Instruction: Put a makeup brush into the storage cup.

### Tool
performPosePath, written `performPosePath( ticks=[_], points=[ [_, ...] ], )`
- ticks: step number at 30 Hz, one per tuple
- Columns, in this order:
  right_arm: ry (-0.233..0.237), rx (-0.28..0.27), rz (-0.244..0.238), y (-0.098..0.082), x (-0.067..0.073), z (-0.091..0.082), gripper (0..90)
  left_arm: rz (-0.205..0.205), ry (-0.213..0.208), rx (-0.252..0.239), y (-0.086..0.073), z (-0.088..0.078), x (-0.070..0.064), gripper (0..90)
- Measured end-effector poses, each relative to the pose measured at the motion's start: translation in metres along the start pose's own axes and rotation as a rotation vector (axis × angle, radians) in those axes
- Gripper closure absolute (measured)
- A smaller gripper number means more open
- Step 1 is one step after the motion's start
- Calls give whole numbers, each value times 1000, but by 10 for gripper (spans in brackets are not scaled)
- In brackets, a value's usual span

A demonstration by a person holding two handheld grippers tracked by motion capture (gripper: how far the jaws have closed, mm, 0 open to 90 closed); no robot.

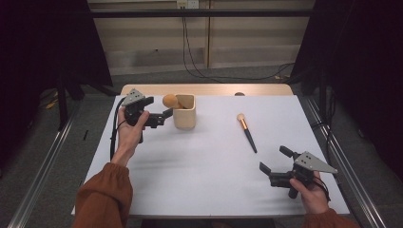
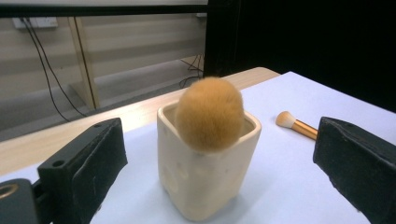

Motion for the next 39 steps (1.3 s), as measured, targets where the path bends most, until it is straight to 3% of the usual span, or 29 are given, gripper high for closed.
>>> performPosePath(
  ticks=[5,7,14,22,26,31,33,37,39],
  points=[
    [-7,4,-1,0,-1,-1,0,7,-17,-6,-7,-6,-8,27],
    [-7,4,-1,0,-1,-1,0,26,-3,8,-10,-9,-10,27],
    [0,4,-1,0,0,0,0,15,-12,19,-22,-20,-13,33],
    [-6,2,0,0,-1,-1,0,8,-25,7,-36,-39,-8,26],
    [-8,-1,3,0,0,-1,0,19,8,5,-43,-48,-6,42],
    [-12,0,1,0,-1,-2,0,17,16,-1,-53,-59,-6,54],
    [-15,-2,3,0,-2,-2,0,9,9,12,-58,-63,-8,59],
    [-17,-4,1,0,-2,-3,0,22,-3,-31,-63,-73,-11,72],
    [-22,-5,1,0,-2,-3,0,18,-8,-12,-66,-76,-13,71]
  ],
)
Point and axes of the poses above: each handheld gripper's, and its own axes: z roughly forward along the jaws, y roughly out of its top, x roughly to its left, the point moved 3 cm from there along z, roughly forward along the jaws, and after that the axes turned 12 degrees about -z, right-handed, at the moved point
